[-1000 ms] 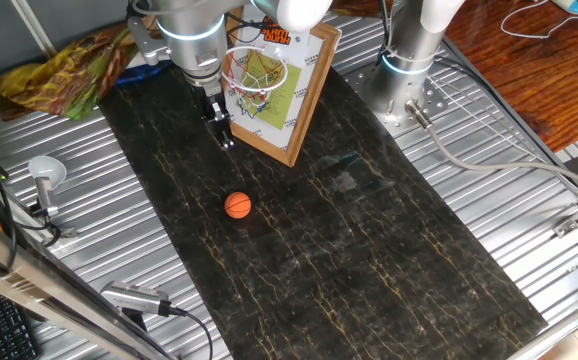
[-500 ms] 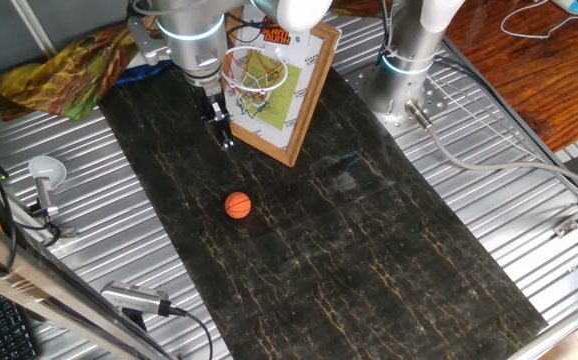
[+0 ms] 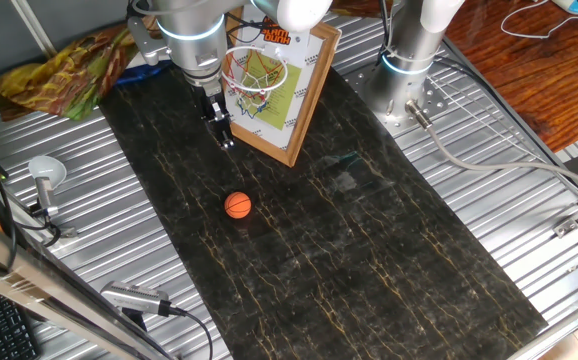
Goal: Grab a basketball, release it and shoot it into the basket
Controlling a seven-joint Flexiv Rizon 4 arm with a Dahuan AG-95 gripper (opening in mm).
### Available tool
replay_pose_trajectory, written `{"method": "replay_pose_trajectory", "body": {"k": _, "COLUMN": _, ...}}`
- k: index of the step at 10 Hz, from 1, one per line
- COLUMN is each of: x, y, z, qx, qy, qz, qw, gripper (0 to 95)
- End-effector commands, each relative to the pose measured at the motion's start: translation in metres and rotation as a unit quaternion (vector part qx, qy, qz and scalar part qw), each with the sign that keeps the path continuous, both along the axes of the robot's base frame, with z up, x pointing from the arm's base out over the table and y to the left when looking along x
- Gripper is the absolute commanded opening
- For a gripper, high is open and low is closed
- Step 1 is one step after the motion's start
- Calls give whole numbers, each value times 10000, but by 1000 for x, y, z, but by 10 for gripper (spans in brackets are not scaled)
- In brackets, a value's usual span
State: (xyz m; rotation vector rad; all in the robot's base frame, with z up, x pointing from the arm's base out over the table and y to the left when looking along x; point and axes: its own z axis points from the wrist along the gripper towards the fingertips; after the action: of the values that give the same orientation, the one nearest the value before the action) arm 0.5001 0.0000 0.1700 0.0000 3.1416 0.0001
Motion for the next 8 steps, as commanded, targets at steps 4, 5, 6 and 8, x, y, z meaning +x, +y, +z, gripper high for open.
{"method": "replay_pose_trajectory", "body": {"k": 4, "x": 0, "y": 0, "z": 0, "qx": 246, "qy": 16, "qz": 1421, "qw": 9896, "gripper": 0}}
{"method": "replay_pose_trajectory", "body": {"k": 5, "x": 0, "y": 0, "z": 0, "qx": 245, "qy": 16, "qz": 1420, "qw": 9896, "gripper": 0}}
{"method": "replay_pose_trajectory", "body": {"k": 6, "x": 0, "y": 0, "z": 0, "qx": 246, "qy": 16, "qz": 1419, "qw": 9896, "gripper": 0}}
{"method": "replay_pose_trajectory", "body": {"k": 8, "x": 0, "y": 0, "z": 0, "qx": 238, "qy": 25, "qz": 1419, "qw": 9896, "gripper": 0}}
